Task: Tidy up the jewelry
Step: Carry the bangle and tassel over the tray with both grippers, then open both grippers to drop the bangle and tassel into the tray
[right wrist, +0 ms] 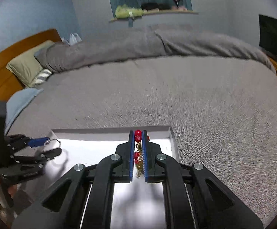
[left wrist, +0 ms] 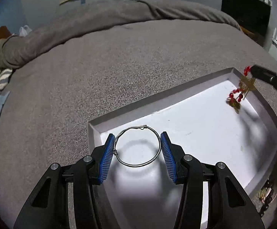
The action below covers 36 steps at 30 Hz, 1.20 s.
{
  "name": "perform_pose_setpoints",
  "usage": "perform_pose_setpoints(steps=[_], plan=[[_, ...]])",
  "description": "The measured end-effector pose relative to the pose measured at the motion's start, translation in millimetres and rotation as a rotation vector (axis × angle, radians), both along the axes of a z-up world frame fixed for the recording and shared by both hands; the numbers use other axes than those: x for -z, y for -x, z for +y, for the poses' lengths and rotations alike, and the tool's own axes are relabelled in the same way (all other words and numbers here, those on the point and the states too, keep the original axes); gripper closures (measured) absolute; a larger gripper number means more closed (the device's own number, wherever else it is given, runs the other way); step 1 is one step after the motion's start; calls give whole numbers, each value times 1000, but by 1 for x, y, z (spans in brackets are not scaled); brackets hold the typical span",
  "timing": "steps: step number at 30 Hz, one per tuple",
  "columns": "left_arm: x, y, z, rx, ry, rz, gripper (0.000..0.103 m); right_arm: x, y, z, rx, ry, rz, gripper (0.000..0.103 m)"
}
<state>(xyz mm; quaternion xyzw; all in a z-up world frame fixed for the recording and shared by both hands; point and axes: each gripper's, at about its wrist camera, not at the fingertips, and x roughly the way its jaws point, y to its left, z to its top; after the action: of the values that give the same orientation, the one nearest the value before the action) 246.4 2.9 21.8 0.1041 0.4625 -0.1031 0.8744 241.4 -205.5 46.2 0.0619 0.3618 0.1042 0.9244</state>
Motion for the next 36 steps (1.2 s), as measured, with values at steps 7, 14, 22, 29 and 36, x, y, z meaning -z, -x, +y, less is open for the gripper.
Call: perform_pose_setpoints(steps=[7,14,22,29,36], plan=[[14,-21,2,-35,-44,62,52,13,-28,-2,14,24,83,96],[23,-22,2,-37,-52,86,52,29,-42,-4,22,9,187,96],[23,-24,3,-40,-59,78,45,33,-39,-5,22,-1,192,95],[22,-24,3,-38,-61,72,42,31,-36,-9,15,-27,201,68],[6,-6,1,-27,-37,-14,24,12,-9,-3,-48,-44,109,33]])
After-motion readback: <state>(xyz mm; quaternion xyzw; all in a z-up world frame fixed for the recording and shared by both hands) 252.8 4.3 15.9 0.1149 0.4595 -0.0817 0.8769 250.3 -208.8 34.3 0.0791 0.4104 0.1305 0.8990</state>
